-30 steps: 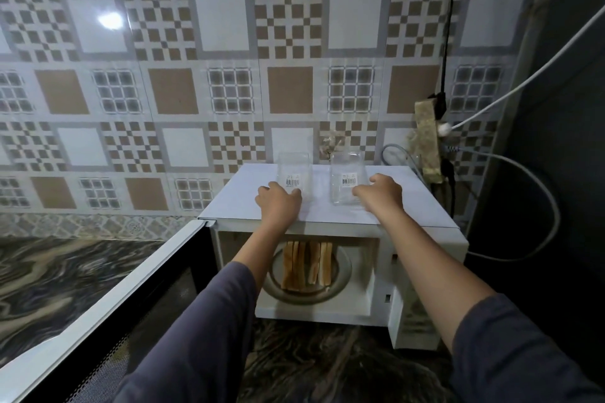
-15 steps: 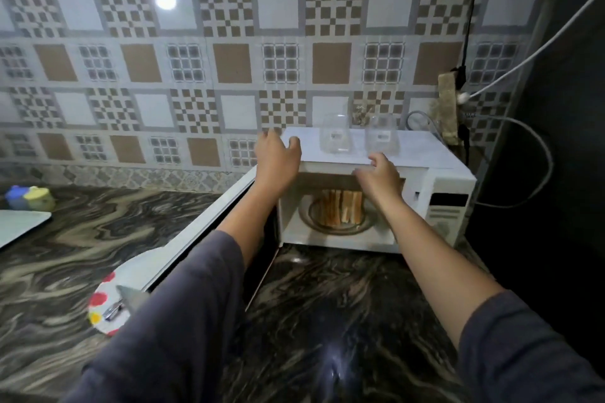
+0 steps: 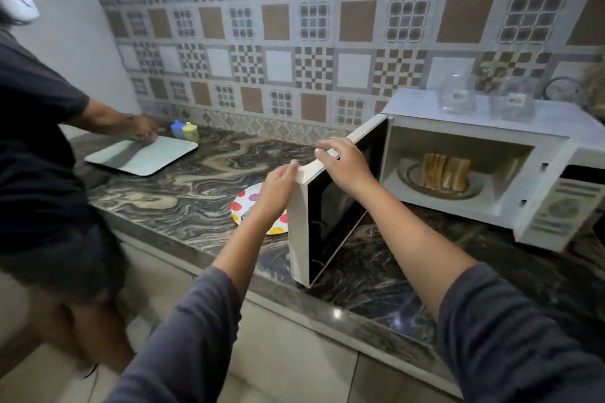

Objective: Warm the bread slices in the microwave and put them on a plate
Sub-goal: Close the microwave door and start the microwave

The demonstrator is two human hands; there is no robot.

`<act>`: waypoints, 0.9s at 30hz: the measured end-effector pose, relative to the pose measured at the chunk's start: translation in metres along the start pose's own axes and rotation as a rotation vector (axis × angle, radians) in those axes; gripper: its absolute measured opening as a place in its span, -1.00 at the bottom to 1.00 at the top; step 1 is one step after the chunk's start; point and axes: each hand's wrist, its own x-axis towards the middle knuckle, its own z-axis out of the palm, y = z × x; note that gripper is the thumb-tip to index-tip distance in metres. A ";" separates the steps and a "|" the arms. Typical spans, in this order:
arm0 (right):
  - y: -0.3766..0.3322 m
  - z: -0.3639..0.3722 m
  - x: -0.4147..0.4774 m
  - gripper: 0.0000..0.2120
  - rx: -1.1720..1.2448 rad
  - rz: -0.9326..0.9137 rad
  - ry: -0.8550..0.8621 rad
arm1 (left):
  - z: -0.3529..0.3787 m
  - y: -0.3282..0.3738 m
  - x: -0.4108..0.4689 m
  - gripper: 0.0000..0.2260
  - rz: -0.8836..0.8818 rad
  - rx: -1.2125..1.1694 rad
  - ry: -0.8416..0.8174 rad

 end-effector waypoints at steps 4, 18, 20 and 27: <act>0.011 0.007 -0.015 -0.66 -0.071 -0.035 -0.031 | 0.022 -0.019 -0.021 -0.58 -0.013 -0.174 0.004; 0.113 -0.174 -0.093 -0.73 0.433 0.161 0.002 | 0.211 -0.001 -0.084 -0.62 0.401 -0.202 -0.288; 0.130 -0.196 -0.101 -0.77 0.432 0.183 0.045 | 0.240 0.006 -0.083 -0.56 0.384 -0.210 -0.285; 0.186 -0.257 -0.102 -0.76 0.200 0.162 0.321 | 0.336 0.018 -0.063 -0.47 0.318 -0.146 -0.263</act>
